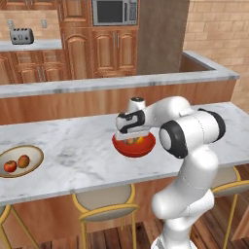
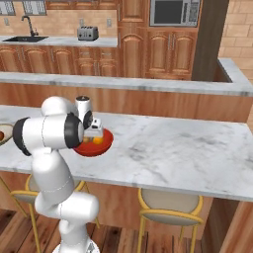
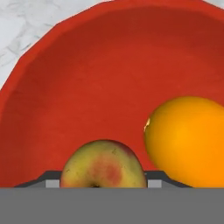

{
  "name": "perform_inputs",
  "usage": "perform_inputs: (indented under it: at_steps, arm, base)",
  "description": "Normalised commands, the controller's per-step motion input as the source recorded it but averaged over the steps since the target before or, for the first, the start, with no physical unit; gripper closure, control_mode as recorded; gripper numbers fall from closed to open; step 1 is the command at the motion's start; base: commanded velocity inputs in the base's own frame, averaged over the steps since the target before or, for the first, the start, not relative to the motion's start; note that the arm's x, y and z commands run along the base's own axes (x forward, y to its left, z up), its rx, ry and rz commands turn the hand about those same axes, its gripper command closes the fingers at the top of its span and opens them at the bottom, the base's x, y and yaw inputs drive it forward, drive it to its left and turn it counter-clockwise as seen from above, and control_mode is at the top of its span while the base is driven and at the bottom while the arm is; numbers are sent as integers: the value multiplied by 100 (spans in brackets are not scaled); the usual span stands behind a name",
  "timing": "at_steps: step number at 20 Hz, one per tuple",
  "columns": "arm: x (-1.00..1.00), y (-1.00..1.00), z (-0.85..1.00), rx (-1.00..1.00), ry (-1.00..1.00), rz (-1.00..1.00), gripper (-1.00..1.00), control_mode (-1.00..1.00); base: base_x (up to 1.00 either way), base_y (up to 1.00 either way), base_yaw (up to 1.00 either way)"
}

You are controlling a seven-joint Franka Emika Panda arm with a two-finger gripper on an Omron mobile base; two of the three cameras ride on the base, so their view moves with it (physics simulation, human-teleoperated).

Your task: Take the fruits from the plate on the dining counter and place two fruits in each bowl.

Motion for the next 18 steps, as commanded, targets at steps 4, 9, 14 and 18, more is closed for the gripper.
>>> perform_inputs:
  at_steps: [4, 9, 14, 18]
  arm:
    - [0, 9, -29, 0, 0, 0, -100, -100]
    - [0, 4, -30, 0, 0, 0, -100, -100]
    - [0, 0, -8, 0, 0, 0, -100, -100]
    - [-16, -16, 20, 0, 0, 0, -100, -100]
  base:
    - [0, 0, 0]
    - [0, 0, 0]
    - [0, 0, 0]
    - [0, 0, 0]
